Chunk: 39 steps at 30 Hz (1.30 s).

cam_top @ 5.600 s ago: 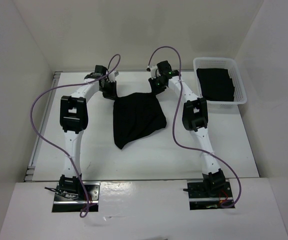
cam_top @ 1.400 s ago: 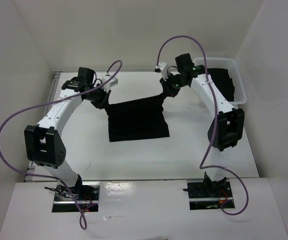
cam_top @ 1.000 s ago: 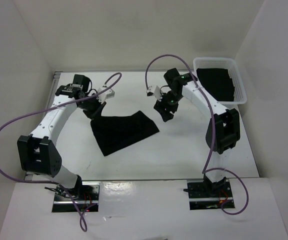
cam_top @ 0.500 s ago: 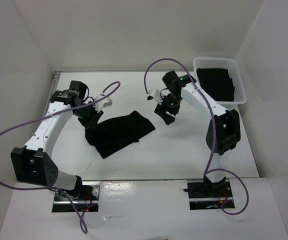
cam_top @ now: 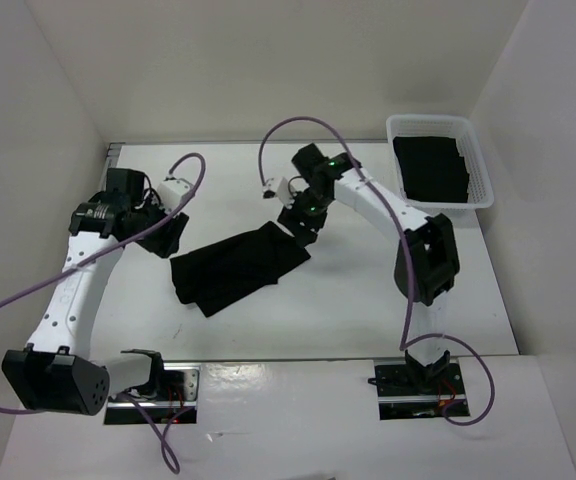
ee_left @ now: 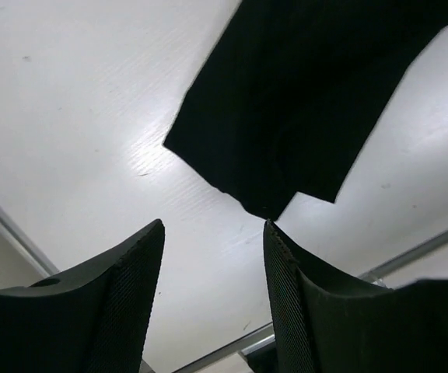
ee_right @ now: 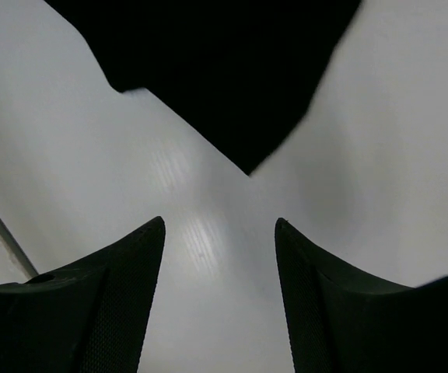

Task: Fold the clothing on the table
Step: Flatten the skirt out

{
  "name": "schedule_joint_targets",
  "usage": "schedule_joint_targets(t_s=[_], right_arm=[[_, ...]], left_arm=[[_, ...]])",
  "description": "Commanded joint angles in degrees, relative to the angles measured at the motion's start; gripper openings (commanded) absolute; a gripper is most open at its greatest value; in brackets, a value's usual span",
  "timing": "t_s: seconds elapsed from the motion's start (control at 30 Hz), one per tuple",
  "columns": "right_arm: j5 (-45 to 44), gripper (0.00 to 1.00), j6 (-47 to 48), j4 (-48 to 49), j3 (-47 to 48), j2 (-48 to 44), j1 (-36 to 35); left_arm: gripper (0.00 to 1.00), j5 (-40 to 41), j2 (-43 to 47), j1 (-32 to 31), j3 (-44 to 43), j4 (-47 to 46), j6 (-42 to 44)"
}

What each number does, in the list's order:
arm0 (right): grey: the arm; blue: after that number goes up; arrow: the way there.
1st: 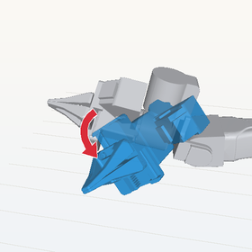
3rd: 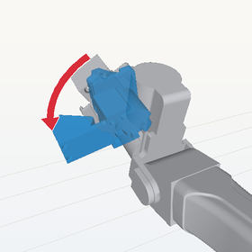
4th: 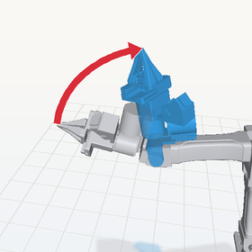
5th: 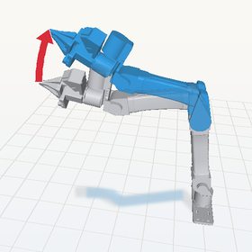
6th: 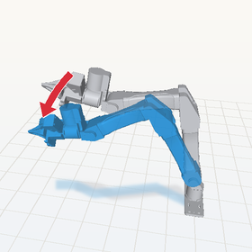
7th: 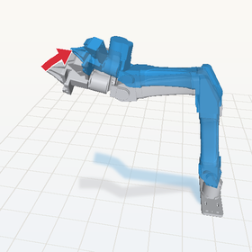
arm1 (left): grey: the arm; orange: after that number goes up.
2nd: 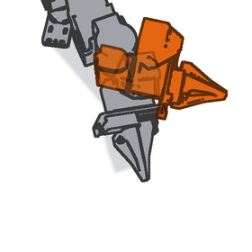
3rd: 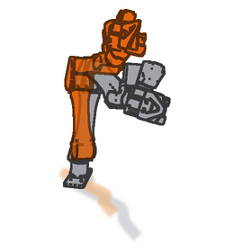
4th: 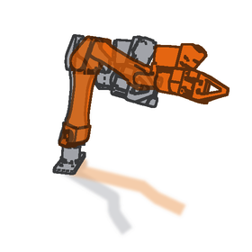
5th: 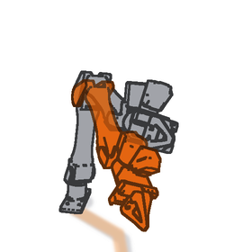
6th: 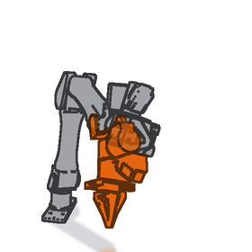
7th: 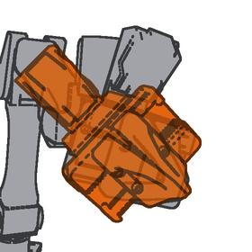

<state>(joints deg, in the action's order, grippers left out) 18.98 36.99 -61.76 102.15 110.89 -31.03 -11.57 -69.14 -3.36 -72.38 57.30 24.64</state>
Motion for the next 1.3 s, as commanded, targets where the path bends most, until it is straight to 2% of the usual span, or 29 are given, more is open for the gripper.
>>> schedule_joint_targets(t_s=[0.0,0.17,0.27,0.47,0.63,0.77,0.9,1.27], right_arm=[[3.42,0.63,-2.97,2.86,2.43,5.20,-3.52],[5.53,0.59,-5.17,4.19,6.04,10.39,-4.22],[6.07,0.59,-5.18,4.19,7.53,12.06,-4.22],[7.64,0.59,-5.70,4.72,8.59,14.00,-4.22],[8.70,0.59,-3.96,3.40,6.59,14.00,-7.20],[2.83,0.59,-3.24,5.06,0.79,11.64,-14.13],[-1.66,0.59,-3.76,10.42,-5.20,8.29,-18.53],[-4.39,0.57,-4.82,14.03,-7.49,7.76,-19.60]], left_arm=[[0.61,4.09,0.85,2.21,2.15,-5.08,-8.89],[0.65,5.95,2.78,6.86,2.68,-6.32,-12.86],[0.80,6.48,4.19,8.62,2.68,-6.85,-14.88],[1.00,5.95,4.72,10.73,3.30,-6.85,-16.03],[0.98,3.40,4.72,10.74,4.52,-5.53,-12.88],[0.91,3.93,4.19,10.74,4.53,-4.04,-12.34],[0.90,6.12,1.47,12.49,4.00,-3.51,-13.91],[0.90,7.27,0.33,20.66,1.10,-3.51,-16.56]])
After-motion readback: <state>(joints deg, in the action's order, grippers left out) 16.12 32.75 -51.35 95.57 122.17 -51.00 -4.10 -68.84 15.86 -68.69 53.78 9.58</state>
